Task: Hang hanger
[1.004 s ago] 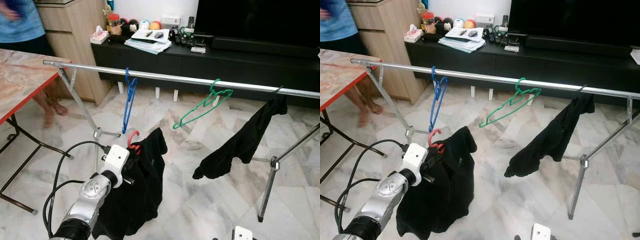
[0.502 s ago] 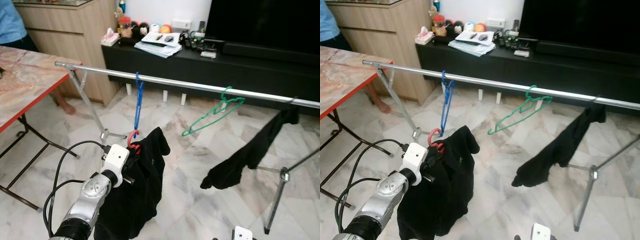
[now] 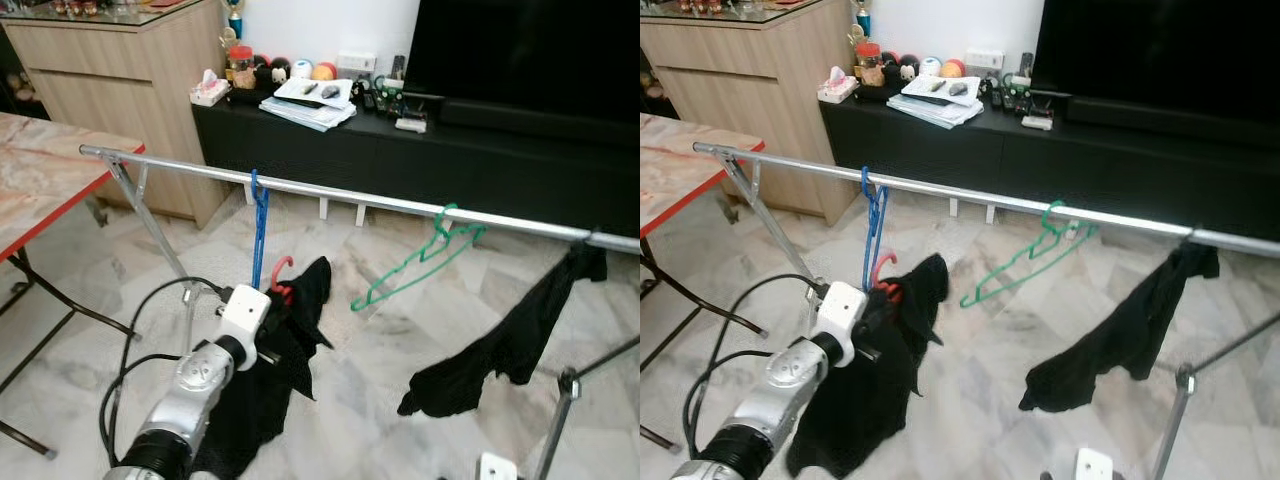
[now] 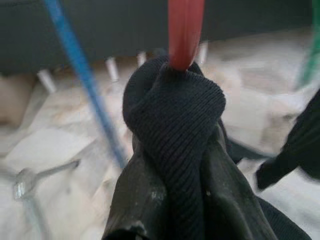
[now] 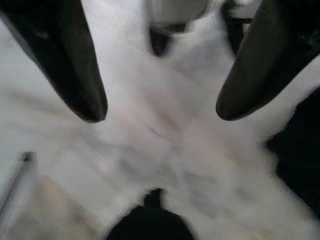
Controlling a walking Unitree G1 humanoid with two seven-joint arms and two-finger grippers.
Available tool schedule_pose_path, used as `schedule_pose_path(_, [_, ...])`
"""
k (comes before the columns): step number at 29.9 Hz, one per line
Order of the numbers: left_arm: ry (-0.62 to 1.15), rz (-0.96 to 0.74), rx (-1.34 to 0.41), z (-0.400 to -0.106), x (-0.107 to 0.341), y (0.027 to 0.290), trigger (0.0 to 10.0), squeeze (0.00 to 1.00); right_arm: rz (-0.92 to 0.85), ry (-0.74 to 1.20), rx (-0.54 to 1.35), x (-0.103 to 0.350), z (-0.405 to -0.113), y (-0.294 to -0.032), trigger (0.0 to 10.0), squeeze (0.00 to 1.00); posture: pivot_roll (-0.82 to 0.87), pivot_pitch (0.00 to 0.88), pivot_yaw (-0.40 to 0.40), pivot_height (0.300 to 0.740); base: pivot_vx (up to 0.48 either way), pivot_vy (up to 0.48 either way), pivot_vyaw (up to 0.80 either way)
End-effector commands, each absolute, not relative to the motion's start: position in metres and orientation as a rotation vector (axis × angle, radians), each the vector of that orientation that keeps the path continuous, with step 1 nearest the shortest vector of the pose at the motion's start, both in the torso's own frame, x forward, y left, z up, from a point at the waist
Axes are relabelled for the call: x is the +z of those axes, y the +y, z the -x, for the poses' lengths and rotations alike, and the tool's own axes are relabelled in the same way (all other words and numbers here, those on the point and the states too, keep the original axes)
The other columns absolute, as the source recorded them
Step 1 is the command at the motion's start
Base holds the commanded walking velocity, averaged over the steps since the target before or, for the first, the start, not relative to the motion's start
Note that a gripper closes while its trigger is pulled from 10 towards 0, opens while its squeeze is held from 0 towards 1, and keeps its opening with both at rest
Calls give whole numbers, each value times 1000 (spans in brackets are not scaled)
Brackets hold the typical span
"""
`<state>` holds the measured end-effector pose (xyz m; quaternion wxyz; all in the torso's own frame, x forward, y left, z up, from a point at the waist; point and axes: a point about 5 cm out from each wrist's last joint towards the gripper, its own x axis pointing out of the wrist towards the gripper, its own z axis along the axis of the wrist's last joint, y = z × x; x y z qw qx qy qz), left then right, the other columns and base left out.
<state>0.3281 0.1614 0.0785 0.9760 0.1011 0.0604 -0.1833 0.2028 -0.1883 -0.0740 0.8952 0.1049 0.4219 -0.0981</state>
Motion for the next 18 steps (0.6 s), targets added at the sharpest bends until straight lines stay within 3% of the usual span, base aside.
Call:
schedule_pose_path(1, [62, -197, -393, -333, 90, 151, 10000, 0, -211, 919, -229, -81, -188, -196, 10000, 0, -56, 106, -1, 740, 304, 0, 0])
schedule_pose_path(18, [62, -197, -393, -333, 90, 151, 10000, 0, -211, 919, -229, -81, -188, -196, 10000, 0, -56, 106, -1, 740, 304, 0, 0])
